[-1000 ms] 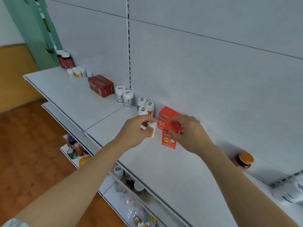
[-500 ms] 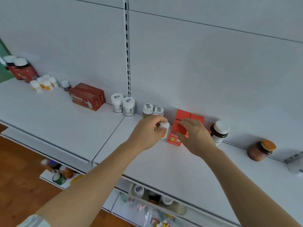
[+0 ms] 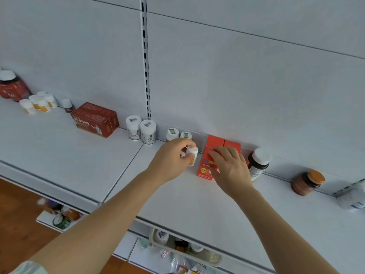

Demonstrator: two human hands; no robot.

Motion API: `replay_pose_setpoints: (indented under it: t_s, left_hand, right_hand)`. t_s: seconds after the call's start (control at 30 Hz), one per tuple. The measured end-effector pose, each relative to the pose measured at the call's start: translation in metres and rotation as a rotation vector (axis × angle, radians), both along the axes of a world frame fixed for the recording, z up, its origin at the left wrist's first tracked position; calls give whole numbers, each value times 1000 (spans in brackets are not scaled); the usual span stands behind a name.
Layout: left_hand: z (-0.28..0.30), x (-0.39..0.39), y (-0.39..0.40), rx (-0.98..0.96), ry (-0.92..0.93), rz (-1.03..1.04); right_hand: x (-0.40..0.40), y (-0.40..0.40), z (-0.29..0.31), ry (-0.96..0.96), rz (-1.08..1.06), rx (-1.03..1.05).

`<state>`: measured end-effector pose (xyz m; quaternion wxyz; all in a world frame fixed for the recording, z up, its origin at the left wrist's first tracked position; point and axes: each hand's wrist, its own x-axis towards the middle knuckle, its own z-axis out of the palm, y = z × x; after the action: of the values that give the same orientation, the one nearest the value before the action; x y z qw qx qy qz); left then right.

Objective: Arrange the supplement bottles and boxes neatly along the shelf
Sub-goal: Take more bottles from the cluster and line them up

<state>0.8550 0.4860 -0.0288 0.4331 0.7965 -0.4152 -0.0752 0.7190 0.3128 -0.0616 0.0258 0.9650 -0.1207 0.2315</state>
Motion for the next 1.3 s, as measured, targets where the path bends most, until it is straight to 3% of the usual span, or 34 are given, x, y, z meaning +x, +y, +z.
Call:
replay_pose_setpoints:
  t_s: [0.53, 1.07, 1.3]
  left_hand:
    - [-7, 28, 62, 14, -26, 119]
    - [-12, 181, 217, -52, -123, 136]
    - [-11, 248, 276, -12, -83, 275]
  right_hand:
    - [40, 45, 19, -183, 137, 49]
    - [191, 211, 16, -58, 87, 44]
    - [264, 269, 25, -33, 161, 81]
